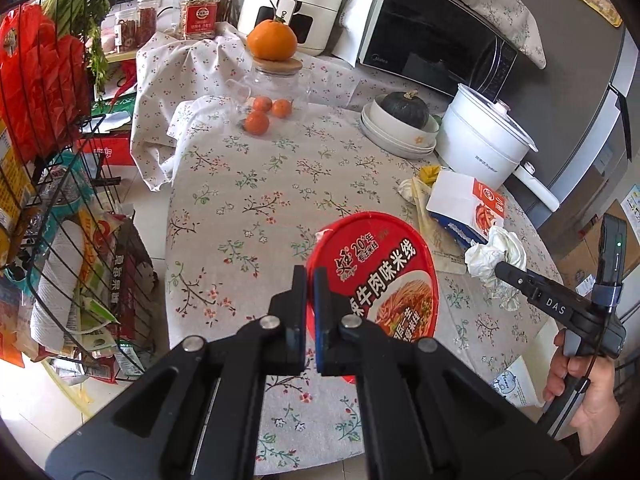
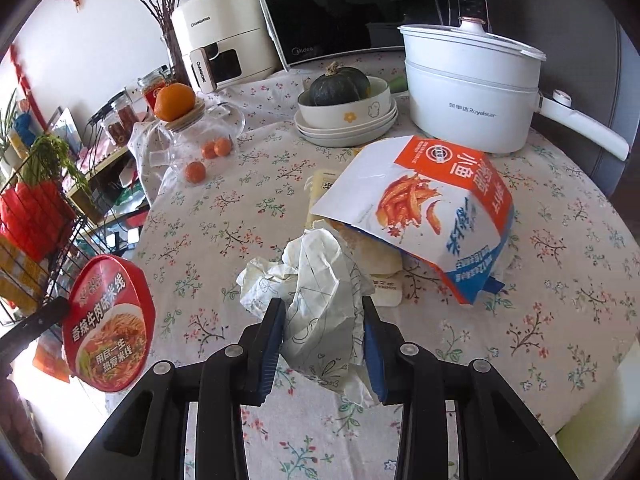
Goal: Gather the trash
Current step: 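Hold the noodle cup with the left gripper while the right gripper grasps the crumpled tissue, then carry the noodle cup and tissue over the white bin and open both grippers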
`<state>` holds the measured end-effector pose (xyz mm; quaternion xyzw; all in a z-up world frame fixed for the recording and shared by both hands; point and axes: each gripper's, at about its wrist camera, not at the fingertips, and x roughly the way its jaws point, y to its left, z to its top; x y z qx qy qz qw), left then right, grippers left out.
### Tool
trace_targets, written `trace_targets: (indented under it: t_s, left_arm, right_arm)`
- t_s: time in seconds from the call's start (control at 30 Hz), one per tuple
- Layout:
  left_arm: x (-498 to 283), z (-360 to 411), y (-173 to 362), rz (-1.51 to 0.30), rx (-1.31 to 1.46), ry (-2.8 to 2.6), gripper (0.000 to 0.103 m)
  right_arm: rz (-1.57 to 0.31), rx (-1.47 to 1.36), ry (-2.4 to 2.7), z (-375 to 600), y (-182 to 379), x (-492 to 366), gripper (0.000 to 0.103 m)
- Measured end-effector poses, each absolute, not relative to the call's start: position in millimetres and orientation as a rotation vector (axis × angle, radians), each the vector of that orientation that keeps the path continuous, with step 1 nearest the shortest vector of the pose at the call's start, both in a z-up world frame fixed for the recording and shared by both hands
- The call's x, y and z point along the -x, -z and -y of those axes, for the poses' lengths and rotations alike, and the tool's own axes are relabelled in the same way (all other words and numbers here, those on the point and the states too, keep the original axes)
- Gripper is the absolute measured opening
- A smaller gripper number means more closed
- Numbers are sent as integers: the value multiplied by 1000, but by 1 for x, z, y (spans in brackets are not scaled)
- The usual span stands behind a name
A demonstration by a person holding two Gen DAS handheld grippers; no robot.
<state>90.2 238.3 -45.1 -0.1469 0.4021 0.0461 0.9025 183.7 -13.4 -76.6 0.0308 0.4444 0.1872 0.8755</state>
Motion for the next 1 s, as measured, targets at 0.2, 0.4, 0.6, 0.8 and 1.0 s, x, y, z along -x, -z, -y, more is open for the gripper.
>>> trace_targets:
  t_s: [0.2, 0.4, 0.6, 0.8, 1.0]
  left_arm:
    - [-101, -194, 42, -843, 248, -22, 3]
    - [-112, -151, 41, -855, 211, 46, 3]
    - [-124, -106, 42, -872, 176, 115, 3]
    - [-134, -57, 44, -886, 132, 192, 3]
    - [-142, -3, 51, -900, 78, 268, 4]
  right_arm:
    - [-918, -41, -333, 72, 61, -175, 37]
    - [-916, -24, -280, 124, 52, -165, 37]
    - [-965, -27, -223, 165, 63, -153, 37]
    - [-984, -69, -184, 206, 51, -146, 38]
    - [-998, -122, -129, 252, 50, -136, 38]
